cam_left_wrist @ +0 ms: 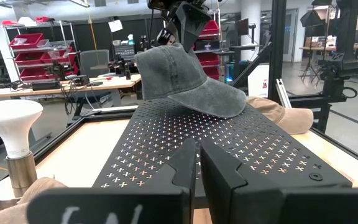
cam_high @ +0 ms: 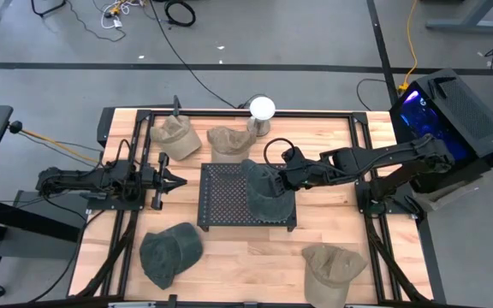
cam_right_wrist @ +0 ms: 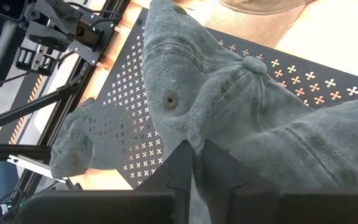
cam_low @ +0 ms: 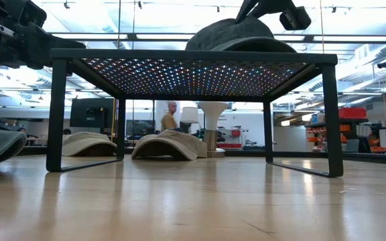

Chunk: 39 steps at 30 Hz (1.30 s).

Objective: Pick & Place hat
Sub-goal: Put the top black cap on the shelf, then put the bottom brown cap on the shelf

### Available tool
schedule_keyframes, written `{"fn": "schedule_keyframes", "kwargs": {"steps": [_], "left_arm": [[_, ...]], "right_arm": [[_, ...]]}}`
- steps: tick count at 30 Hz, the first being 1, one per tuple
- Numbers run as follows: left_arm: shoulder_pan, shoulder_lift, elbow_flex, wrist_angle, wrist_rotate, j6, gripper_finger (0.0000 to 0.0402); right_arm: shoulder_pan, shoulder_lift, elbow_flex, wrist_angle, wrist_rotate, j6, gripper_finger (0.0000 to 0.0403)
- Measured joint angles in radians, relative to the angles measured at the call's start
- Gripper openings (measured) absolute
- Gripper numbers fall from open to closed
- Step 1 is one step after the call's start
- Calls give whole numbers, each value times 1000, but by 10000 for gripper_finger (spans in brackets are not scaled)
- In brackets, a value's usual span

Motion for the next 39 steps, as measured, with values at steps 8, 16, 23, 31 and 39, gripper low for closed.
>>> {"fn": "schedule_keyframes", "kwargs": {"steps": [8, 16, 23, 31, 39], "left_arm": [[0, 0, 0, 0, 0, 0, 30], [0, 0, 0, 0, 0, 0, 30], [0, 0, 0, 0, 0, 0, 30], [0, 0, 0, 0, 0, 0, 30], [0, 0, 0, -1, 0, 0, 30]], "right_arm": [[0, 0, 0, 1, 0, 3, 85], [0, -6, 0, 0, 0, -34, 111], [1, -41, 2, -4, -1, -71, 119], [1, -74, 2, -35, -1, -159, 116], [23, -80, 2, -44, -29, -252, 116]]}}
